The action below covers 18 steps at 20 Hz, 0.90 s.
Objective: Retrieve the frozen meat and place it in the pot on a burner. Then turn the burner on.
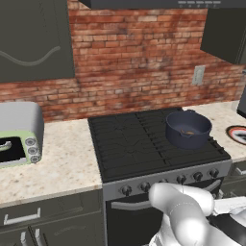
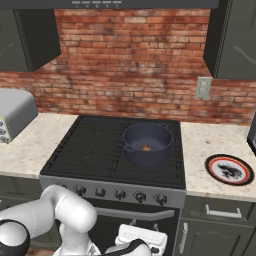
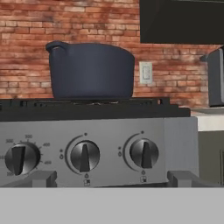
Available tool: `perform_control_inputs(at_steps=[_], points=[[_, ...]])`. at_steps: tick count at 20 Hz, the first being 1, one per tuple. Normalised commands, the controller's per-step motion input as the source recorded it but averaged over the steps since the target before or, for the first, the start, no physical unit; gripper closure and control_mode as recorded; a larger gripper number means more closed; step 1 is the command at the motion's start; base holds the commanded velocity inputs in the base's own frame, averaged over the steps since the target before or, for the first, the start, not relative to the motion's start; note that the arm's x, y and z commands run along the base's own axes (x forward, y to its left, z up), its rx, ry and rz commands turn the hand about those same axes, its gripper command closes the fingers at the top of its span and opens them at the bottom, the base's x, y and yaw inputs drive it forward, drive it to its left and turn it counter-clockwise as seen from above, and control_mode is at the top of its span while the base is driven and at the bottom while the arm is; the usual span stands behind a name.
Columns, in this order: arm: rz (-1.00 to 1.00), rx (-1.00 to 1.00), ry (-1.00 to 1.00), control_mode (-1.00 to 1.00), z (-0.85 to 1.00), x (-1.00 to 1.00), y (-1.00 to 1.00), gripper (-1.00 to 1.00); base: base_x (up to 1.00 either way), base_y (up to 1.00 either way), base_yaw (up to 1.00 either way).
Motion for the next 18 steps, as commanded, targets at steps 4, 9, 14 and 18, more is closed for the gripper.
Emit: perform_control_inputs(at_steps=[4,9,14,18], points=[[0.04,0.0,0.0,-1.0,0.0,0.0,-0.15,-1.0,0.0,0.0,0.0],[0.0,0.0,0.06,-1.0,0.0,0.0,-0.3,-1.0,0.0,0.0,0.0],[0.0,0.0,0.04,-1.0,0.0,0.0,-0.15,-1.0,0.0,0.0,0.0],[0.0,0.0,0.01,-1.0,0.0,0.09,-0.04,-1.0,0.0,0.0,0.0]])
